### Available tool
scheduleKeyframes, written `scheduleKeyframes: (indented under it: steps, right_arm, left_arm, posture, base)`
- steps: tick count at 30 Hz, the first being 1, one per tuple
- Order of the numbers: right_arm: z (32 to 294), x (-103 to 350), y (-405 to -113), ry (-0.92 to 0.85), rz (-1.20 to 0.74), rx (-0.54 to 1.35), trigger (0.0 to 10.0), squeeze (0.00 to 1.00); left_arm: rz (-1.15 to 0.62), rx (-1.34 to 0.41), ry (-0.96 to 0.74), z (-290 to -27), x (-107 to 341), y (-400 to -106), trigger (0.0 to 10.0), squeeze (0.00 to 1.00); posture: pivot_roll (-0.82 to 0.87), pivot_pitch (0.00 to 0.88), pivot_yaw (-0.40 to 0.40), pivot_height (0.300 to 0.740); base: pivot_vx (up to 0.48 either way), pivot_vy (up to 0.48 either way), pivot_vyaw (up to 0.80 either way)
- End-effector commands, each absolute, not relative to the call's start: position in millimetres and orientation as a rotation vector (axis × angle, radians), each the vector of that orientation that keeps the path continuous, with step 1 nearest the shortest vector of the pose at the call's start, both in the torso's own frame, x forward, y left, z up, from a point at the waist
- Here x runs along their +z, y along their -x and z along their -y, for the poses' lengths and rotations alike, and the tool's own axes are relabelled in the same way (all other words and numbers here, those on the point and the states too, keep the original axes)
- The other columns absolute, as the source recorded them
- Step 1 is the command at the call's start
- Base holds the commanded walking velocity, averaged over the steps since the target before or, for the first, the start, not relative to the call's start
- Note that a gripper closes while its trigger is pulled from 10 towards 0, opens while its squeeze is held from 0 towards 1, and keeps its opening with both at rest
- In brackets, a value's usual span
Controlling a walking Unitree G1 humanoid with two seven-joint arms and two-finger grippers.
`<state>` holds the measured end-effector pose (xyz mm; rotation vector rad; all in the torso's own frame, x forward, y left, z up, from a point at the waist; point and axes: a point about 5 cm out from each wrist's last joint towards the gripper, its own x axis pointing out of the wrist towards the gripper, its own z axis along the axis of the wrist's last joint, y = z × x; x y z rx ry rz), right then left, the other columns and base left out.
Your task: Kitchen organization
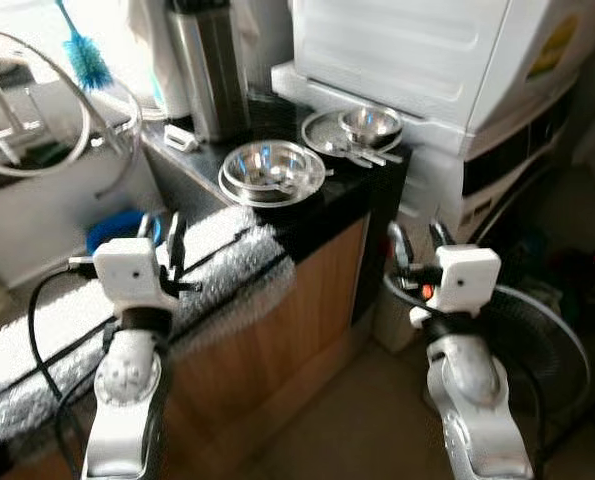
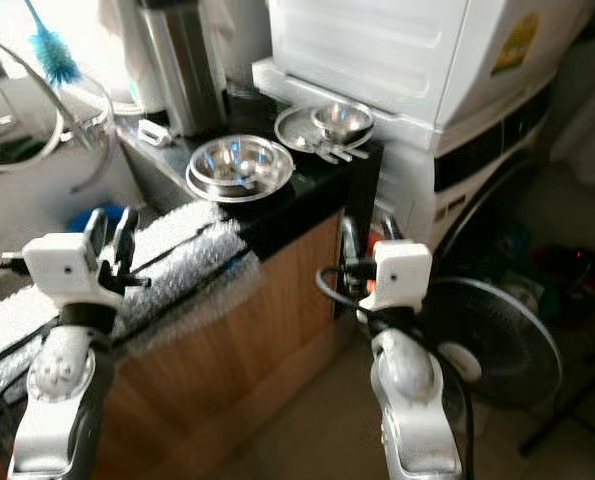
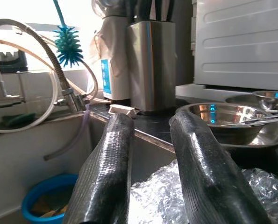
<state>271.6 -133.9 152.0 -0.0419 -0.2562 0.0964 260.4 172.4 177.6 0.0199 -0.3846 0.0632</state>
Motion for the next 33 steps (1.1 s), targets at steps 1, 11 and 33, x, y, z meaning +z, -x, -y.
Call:
scheduleKeyframes:
  steps: [1, 11, 33]
  right_arm:
    - [135.2, 153.7, -270.3, 0.049, 0.268, 0.095, 10.0, 0.00]
    - [135.0, 152.8, -270.4, 0.049, 0.264, 0.097, 10.0, 0.00]
    - [133.6, 151.9, -269.0, 0.042, 0.260, 0.104, 10.0, 0.00]
  left_arm:
    - [0.381, 0.064, -0.024, -172.5, 177.9, -259.5, 10.0, 0.00]
    - [0.378, 0.059, -0.023, -171.7, 178.1, -260.4, 10.0, 0.00]
    - [0.378, 0.047, -0.016, -168.6, 179.1, -260.9, 10.0, 0.00]
  posture:
    - [-0.20, 0.000, 0.087, 0.740]
    - [-0.20, 0.000, 0.090, 0.740]
    - [-0.20, 0.000, 0.092, 0.740]
  base:
    - [0.000, 0.319, 0.00]
    - [0.000, 0.321, 0.00]
    - [0.000, 0.314, 0.00]
